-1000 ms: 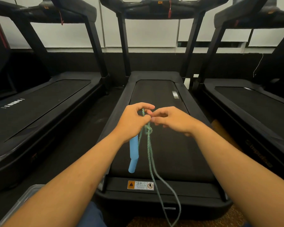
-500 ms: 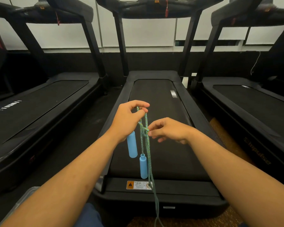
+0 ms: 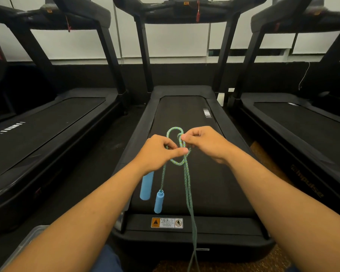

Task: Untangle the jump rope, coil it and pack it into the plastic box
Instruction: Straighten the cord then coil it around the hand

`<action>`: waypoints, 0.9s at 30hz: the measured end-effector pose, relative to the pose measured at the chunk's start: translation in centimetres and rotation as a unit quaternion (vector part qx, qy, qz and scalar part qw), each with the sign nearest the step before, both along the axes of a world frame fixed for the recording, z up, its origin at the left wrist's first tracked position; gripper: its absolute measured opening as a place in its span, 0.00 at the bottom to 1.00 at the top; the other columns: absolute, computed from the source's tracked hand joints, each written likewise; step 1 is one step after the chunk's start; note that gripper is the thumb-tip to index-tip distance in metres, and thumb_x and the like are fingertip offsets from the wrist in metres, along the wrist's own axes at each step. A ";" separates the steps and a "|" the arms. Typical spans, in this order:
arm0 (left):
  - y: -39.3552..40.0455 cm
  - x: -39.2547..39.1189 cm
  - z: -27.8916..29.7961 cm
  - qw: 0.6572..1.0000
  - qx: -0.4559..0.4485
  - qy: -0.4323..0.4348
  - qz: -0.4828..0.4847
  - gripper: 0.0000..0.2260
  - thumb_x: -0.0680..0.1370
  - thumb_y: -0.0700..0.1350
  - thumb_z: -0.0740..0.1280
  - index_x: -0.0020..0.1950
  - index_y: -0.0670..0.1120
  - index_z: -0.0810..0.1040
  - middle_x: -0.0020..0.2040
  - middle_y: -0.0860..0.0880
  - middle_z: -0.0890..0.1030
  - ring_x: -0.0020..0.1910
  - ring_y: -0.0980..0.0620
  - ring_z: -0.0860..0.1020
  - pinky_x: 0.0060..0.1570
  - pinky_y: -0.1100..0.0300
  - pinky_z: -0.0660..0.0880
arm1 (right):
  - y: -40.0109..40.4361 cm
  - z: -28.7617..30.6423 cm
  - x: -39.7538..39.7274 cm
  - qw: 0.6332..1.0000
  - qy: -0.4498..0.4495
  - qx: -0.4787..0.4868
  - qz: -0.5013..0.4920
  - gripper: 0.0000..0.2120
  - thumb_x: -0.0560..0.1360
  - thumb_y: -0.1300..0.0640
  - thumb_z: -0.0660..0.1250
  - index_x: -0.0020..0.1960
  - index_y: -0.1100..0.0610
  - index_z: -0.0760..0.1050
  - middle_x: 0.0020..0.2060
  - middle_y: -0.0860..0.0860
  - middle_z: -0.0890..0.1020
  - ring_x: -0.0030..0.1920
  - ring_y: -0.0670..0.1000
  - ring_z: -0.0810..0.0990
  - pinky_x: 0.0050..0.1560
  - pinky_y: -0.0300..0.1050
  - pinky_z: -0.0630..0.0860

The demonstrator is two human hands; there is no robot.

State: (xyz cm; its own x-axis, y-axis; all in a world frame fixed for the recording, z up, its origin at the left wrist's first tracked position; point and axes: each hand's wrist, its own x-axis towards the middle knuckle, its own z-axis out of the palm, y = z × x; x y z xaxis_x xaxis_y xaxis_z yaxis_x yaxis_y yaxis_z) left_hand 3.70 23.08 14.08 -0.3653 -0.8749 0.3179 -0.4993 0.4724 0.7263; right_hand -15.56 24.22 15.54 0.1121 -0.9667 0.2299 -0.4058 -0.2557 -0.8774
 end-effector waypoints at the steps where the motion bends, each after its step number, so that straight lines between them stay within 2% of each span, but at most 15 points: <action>1: 0.1 -0.2 -0.1 1.000 -0.001 -0.006 -0.004 0.14 0.74 0.57 0.76 0.41 0.46 0.87 0.29 0.55 0.77 0.27 0.62 0.71 0.30 0.71 0.66 | 0.0 0.1 0.2 1.000 0.012 0.000 -0.004 0.09 0.78 0.53 0.71 0.40 0.54 0.83 0.33 0.47 0.82 0.35 0.44 0.74 0.44 0.42 0.73; 3: 0.3 -0.5 -0.3 1.000 0.005 -0.004 -0.004 0.13 0.76 0.54 0.74 0.39 0.45 0.86 0.25 0.55 0.71 0.25 0.59 0.66 0.28 0.69 0.63 | 0.0 0.4 0.4 0.999 0.033 -0.001 -0.015 0.10 0.77 0.53 0.72 0.40 0.57 0.84 0.33 0.48 0.83 0.35 0.43 0.76 0.46 0.43 0.74; 6: -0.1 -0.5 -0.5 1.000 0.020 0.002 0.002 0.13 0.77 0.50 0.74 0.39 0.43 0.85 0.27 0.52 0.69 0.25 0.57 0.63 0.27 0.68 0.62 | 0.0 0.8 0.5 0.998 0.045 -0.002 -0.034 0.09 0.77 0.55 0.72 0.44 0.61 0.84 0.32 0.50 0.83 0.35 0.44 0.77 0.43 0.42 0.75; 8: -0.3 -0.3 -0.6 0.999 0.018 -0.032 0.007 0.13 0.77 0.49 0.74 0.37 0.42 0.83 0.27 0.51 0.69 0.24 0.57 0.64 0.27 0.67 0.62 | 0.0 1.2 0.5 0.999 -0.005 0.010 -0.043 0.05 0.78 0.60 0.69 0.51 0.61 0.81 0.32 0.53 0.81 0.33 0.47 0.77 0.38 0.42 0.75; 10: -0.6 -0.1 -1.0 0.996 0.022 -0.080 0.018 0.13 0.77 0.50 0.74 0.36 0.44 0.83 0.28 0.50 0.71 0.26 0.56 0.66 0.28 0.64 0.64 | 0.1 1.9 0.2 0.994 -0.095 0.048 -0.036 0.08 0.81 0.62 0.65 0.59 0.59 0.75 0.31 0.53 0.77 0.31 0.49 0.79 0.37 0.45 0.76; 12: -1.0 0.1 -1.4 0.993 0.022 -0.113 0.034 0.12 0.77 0.51 0.74 0.38 0.44 0.84 0.29 0.50 0.74 0.28 0.54 0.69 0.31 0.61 0.66 | 0.6 3.1 -0.3 0.986 -0.133 0.095 -0.010 0.10 0.82 0.60 0.65 0.62 0.55 0.72 0.32 0.51 0.74 0.29 0.49 0.78 0.36 0.45 0.77; 16: -1.9 0.6 -1.9 0.986 0.014 -0.155 0.056 0.09 0.77 0.52 0.74 0.40 0.48 0.85 0.35 0.51 0.81 0.38 0.50 0.80 0.41 0.55 0.77 | 2.3 6.1 -1.2 0.978 -0.150 0.125 0.076 0.18 0.80 0.61 0.67 0.68 0.52 0.72 0.35 0.51 0.79 0.25 0.46 0.69 0.33 0.41 0.69; 18: -2.0 0.7 -1.9 0.984 0.011 -0.167 0.063 0.09 0.77 0.52 0.74 0.40 0.49 0.84 0.36 0.50 0.82 0.41 0.49 0.81 0.43 0.53 0.78 | 3.2 7.5 -1.7 0.970 -0.175 0.112 0.127 0.21 0.79 0.64 0.65 0.71 0.52 0.71 0.41 0.55 0.83 0.26 0.46 0.70 0.32 0.40 0.70; 21: -2.2 0.9 -1.8 0.984 0.006 -0.164 0.065 0.08 0.78 0.50 0.73 0.43 0.47 0.86 0.38 0.48 0.84 0.39 0.50 0.81 0.41 0.55 0.78 | 3.9 8.4 -2.2 0.962 -0.195 0.085 0.173 0.24 0.78 0.65 0.65 0.73 0.50 0.70 0.51 0.59 0.85 0.28 0.46 0.72 0.33 0.39 0.69; 23: -2.0 0.9 -1.6 0.987 0.010 -0.148 0.061 0.09 0.78 0.49 0.73 0.44 0.45 0.85 0.34 0.48 0.81 0.33 0.52 0.77 0.35 0.59 0.72 | 3.8 8.2 -2.1 0.960 -0.208 0.073 0.176 0.25 0.78 0.66 0.65 0.72 0.50 0.71 0.54 0.58 0.85 0.27 0.45 0.71 0.35 0.40 0.70; 25: -1.6 0.8 -1.6 0.991 0.024 -0.121 0.055 0.10 0.78 0.47 0.72 0.43 0.42 0.84 0.31 0.47 0.76 0.30 0.51 0.71 0.34 0.59 0.68 | 3.5 7.6 -1.6 0.956 -0.232 0.068 0.164 0.23 0.79 0.67 0.65 0.71 0.52 0.72 0.55 0.56 0.86 0.25 0.45 0.70 0.41 0.44 0.77; 27: -1.4 0.6 -1.5 0.993 0.039 -0.101 0.040 0.08 0.77 0.44 0.71 0.44 0.40 0.84 0.33 0.41 0.77 0.32 0.50 0.70 0.36 0.56 0.69 | 2.9 6.8 -1.2 0.954 -0.256 0.068 0.141 0.19 0.80 0.67 0.63 0.68 0.54 0.73 0.55 0.55 0.86 0.24 0.44 0.68 0.47 0.50 0.82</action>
State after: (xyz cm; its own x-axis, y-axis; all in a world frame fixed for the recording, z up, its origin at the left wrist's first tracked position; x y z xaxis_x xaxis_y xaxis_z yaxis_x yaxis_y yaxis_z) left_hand 4.34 21.68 12.55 -0.3429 -0.9230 0.1744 -0.6730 0.3709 0.6400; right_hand -16.73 27.09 22.33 0.2794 -0.9392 0.1996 0.1530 -0.1616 -0.9749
